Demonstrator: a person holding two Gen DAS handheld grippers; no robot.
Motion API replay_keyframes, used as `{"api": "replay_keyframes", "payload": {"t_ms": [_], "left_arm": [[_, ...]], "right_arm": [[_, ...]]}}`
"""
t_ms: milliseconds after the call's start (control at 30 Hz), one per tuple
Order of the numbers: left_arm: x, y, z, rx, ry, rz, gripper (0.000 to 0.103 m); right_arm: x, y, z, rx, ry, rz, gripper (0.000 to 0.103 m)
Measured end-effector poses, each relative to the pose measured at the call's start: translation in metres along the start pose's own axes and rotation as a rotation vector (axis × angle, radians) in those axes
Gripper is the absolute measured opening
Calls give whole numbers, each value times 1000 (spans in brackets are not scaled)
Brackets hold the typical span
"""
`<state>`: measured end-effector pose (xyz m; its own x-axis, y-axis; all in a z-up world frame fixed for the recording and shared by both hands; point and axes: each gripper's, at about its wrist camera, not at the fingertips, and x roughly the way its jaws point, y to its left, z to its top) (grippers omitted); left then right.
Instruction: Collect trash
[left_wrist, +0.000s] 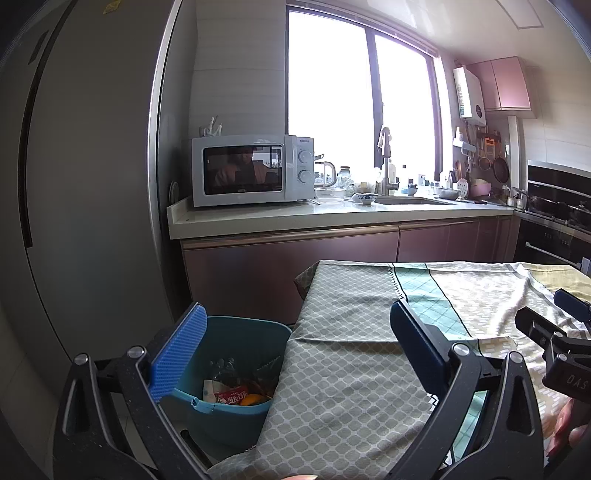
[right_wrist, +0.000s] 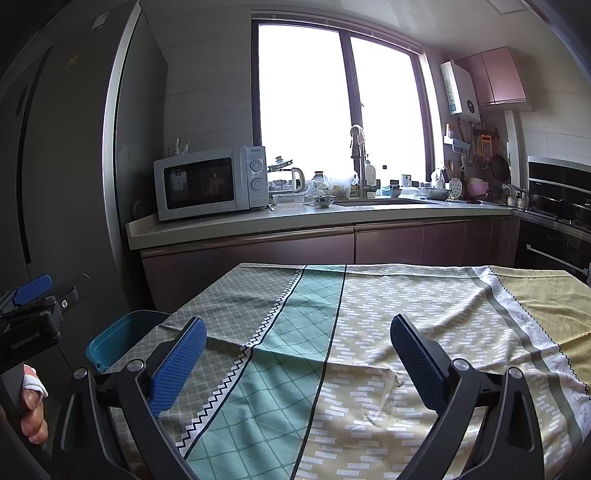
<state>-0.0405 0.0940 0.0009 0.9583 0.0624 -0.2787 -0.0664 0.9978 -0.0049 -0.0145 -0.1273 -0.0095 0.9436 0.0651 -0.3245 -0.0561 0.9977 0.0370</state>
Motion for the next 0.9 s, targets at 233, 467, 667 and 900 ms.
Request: {"api": "replay_keyframes", "payload": {"t_ms": [233,467,667,900], "left_arm": [[3,1,-3,3,1,3,98],[5,-4,-4,6,3,2,98],[7,-4,-5,10,2,7,98],[6,-6,-4,10,3,8,98]], "right_arm": [[0,-1,1,1,0,-1,97],[1,-1,0,3,0,-3,97],[3,-3,1,5,3,-4,97],[3,-4,1,6,3,-5,97]]}}
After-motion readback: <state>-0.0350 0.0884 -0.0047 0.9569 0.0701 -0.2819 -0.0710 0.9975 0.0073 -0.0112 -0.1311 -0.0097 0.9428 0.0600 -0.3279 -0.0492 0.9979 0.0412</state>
